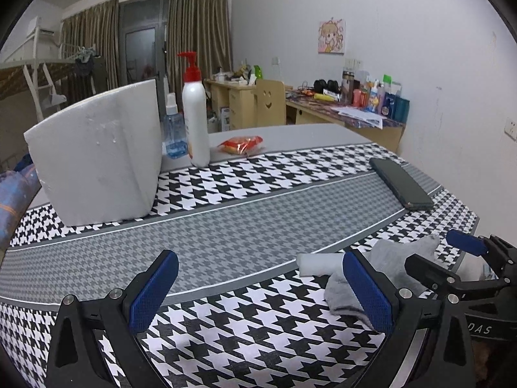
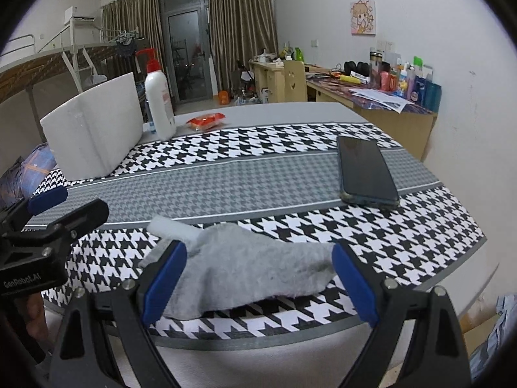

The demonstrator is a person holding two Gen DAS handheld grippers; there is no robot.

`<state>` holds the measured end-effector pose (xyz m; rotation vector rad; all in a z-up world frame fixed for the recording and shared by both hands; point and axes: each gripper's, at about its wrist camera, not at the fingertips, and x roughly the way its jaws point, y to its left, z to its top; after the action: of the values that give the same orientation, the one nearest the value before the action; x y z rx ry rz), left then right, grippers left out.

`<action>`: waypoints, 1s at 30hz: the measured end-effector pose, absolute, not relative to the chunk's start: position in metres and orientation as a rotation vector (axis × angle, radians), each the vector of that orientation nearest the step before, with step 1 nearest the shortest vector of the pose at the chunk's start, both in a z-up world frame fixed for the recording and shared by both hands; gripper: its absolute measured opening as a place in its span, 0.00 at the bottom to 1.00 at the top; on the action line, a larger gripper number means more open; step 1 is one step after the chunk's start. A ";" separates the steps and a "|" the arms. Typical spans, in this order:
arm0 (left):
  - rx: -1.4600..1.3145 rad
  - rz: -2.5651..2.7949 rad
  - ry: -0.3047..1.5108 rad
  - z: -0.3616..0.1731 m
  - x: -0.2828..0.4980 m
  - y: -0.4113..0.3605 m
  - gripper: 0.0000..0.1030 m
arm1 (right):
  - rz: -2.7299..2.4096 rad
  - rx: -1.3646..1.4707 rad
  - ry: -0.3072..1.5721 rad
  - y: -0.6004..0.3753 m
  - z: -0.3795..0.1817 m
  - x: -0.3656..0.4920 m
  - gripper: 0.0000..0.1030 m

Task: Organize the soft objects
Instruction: 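Move the right gripper toward the grey sock while the left gripper approaches the white foam roll, then grasp the grey sock with the right gripper while the left gripper grasps the white foam roll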

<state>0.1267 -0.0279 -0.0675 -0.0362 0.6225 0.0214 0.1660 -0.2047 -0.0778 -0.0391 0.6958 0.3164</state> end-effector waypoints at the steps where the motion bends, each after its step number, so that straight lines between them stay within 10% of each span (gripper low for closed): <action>1: -0.038 0.022 0.627 -0.068 0.128 -0.027 0.99 | 0.315 -0.033 0.702 -0.205 -0.078 0.168 0.91; 9: -0.033 0.014 0.651 -0.073 0.137 -0.030 0.99 | 0.342 -0.073 0.727 -0.196 -0.091 0.172 0.90; 20: -0.027 -0.003 0.679 -0.078 0.145 -0.037 0.99 | 0.407 -0.083 0.806 -0.203 -0.097 0.176 0.22; 30: 0.011 -0.043 0.706 -0.079 0.151 -0.052 0.99 | 0.366 -0.058 0.737 -0.226 -0.077 0.173 0.13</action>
<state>0.1513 -0.0521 -0.0794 0.0110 0.7064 -0.0429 0.1727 -0.2263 -0.0769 -0.0580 0.7369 0.3658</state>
